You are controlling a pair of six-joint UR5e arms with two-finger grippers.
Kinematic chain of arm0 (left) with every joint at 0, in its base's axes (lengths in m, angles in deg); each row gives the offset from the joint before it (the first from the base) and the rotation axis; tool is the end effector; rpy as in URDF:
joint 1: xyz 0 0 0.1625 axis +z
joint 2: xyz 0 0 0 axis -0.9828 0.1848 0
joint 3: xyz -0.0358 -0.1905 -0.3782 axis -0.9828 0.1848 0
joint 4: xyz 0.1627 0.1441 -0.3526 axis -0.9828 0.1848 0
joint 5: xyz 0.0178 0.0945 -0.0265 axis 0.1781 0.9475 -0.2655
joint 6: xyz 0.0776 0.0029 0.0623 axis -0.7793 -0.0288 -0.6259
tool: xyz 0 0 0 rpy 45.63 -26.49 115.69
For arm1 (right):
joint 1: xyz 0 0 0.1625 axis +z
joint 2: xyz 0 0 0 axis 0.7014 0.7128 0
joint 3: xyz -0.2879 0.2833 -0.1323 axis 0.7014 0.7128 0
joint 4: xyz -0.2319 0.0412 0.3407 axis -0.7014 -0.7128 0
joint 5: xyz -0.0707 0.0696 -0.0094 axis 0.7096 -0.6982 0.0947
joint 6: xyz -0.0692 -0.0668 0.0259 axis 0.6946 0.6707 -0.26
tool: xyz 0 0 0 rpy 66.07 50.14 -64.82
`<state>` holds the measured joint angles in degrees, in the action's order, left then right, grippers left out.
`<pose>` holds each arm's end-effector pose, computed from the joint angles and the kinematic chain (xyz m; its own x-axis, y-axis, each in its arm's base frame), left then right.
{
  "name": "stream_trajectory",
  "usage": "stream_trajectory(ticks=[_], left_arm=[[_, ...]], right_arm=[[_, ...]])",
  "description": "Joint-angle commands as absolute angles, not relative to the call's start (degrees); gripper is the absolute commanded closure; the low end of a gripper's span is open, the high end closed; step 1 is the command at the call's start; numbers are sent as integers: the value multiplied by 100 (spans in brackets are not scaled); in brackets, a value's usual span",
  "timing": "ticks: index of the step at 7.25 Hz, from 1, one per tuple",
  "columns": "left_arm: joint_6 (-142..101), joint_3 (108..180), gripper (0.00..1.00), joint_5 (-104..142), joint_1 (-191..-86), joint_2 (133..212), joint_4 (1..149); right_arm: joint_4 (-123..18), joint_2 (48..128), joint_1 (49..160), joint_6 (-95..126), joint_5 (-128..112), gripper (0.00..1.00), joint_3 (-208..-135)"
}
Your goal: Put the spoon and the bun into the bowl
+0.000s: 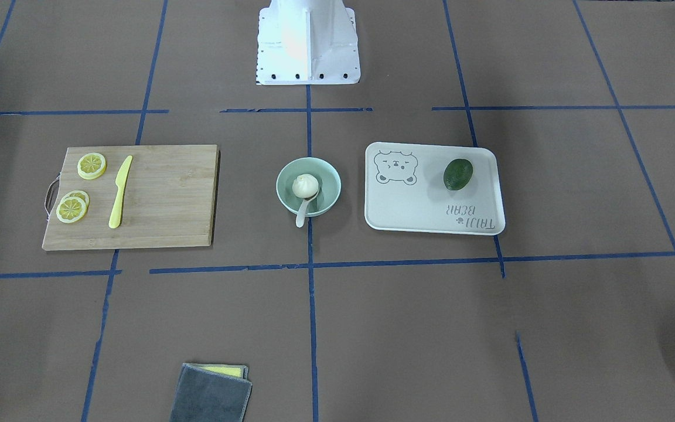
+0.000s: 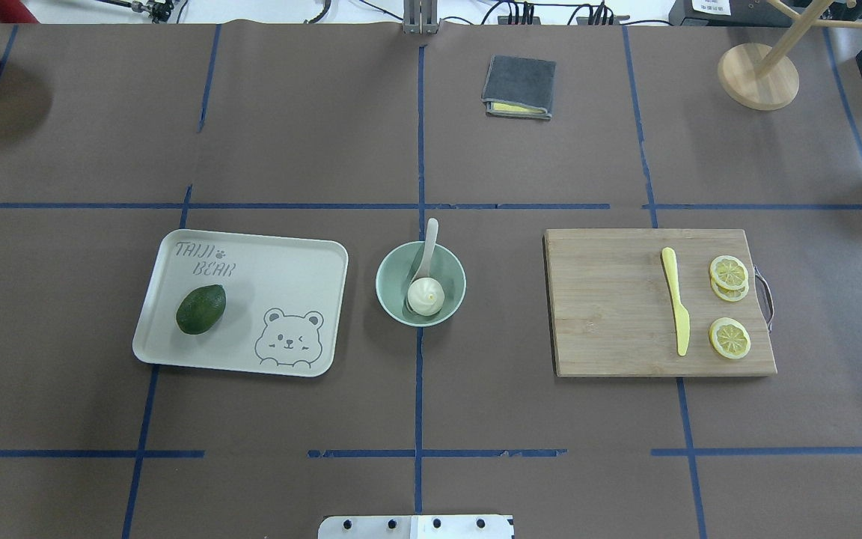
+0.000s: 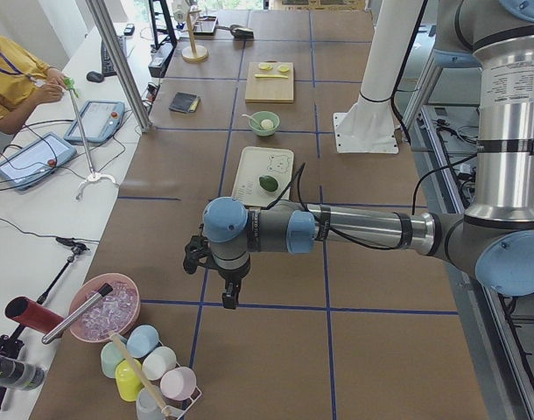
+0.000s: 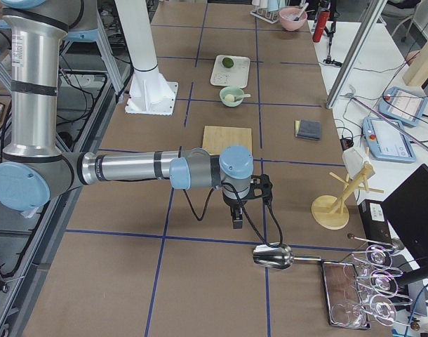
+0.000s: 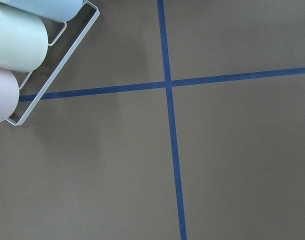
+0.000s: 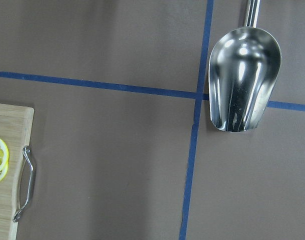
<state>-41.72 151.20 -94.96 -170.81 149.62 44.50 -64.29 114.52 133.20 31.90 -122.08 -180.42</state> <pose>-0.0743 -0.4656 0.6222 0.7000 0.1043 -0.7065 -0.0542 0.9942 0.0931 0.0496 -0.4515 0.6017 0.6768 -0.1089 0.7281 0.0252 0.9918 0.1250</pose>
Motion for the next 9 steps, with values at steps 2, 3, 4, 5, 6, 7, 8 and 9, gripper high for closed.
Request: stream_trajectory(ticks=[2,3,4,5,6,7,8,9], left_arm=[[-4172,15013,0,-9461,-17085,14944,4408],[-4207,14864,0,-9461,-17085,14961,4400],[-4208,14845,0,-9461,-17085,14953,4408],[-4208,14853,0,-9461,-17085,14944,4400],[-4208,14862,0,-9461,-17085,14953,4400],[-4208,14880,0,-9461,-17085,14979,4400],[-4208,14897,0,-9461,-17085,14988,4391],[-4208,14906,0,-9461,-17085,14997,4391]], right_arm=[[-6426,11456,13313,3190,-12215,0,-18041],[-6426,11456,13313,3190,-12223,0,-18041],[-6426,11456,13313,3190,-12223,0,-18041],[-6426,11456,13313,3190,-12215,0,-18033],[-6426,11456,13313,3190,-12215,0,-18032],[-6435,11456,13304,3190,-12188,0,-18024],[-6435,11447,13226,3190,-12032,0,-18015],[-6435,11455,13199,3216,-11813,0,-17989]])
